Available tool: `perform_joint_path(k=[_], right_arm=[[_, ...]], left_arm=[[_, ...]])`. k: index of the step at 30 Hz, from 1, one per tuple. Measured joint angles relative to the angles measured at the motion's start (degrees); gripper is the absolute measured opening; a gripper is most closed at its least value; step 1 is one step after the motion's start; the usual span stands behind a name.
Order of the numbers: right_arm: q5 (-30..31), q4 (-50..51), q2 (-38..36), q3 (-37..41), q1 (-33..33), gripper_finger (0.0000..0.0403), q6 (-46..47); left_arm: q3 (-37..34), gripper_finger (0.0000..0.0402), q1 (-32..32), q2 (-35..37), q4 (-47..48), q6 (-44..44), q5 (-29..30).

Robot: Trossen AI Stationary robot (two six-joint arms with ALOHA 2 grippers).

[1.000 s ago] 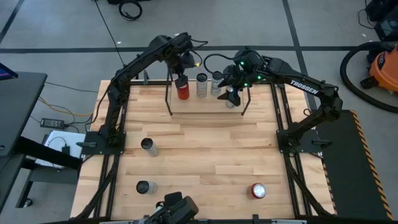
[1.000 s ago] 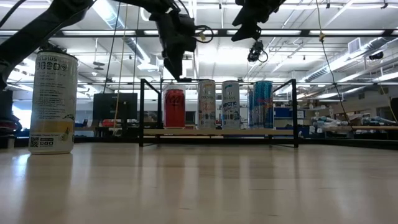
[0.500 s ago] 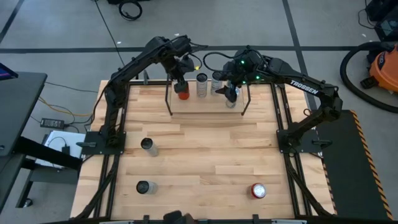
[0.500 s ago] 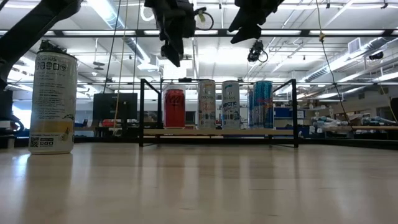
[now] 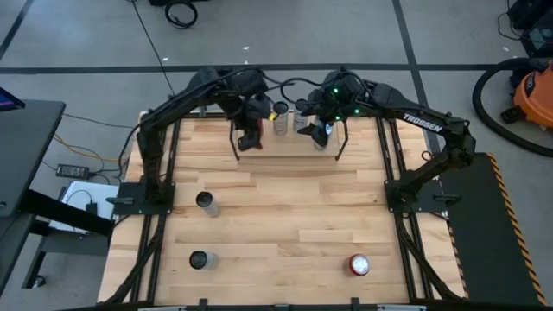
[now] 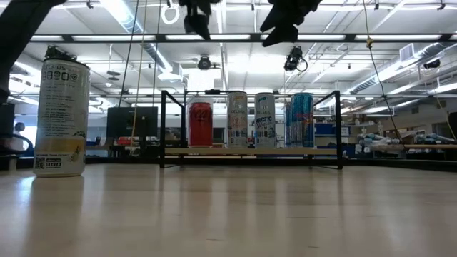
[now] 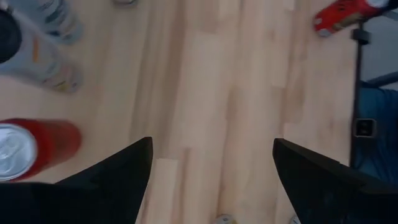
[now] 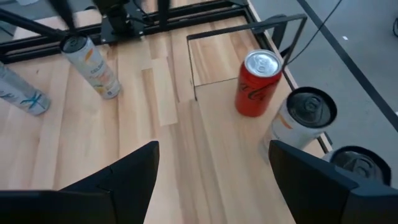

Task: Place canned beverage on shelf
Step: Adjust the black soda can on the shelf

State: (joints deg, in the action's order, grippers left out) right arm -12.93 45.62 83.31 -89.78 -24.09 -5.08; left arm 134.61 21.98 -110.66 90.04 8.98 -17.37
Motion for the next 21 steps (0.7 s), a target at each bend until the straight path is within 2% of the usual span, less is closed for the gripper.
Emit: perform_joint_path(k=[8,12,21], right_arm=[[4.1,-1.5,0.0,0.0,1.2,0.0312,2.2],[4.3,-1.5,0.0,0.0,1.2,0.0312,2.2],[4.3,-2.3,0.0,0.0,1.2,0.0312,2.1]], left_arm=[[0.0,0.0332,-3.7,5.6,0.0,-2.3,2.1],[0.0,0.0332,-4.3,8.0,0.0,-3.8,4.6],[0.0,0.0332,-4.6,13.8,0.0,-4.1,5.3]])
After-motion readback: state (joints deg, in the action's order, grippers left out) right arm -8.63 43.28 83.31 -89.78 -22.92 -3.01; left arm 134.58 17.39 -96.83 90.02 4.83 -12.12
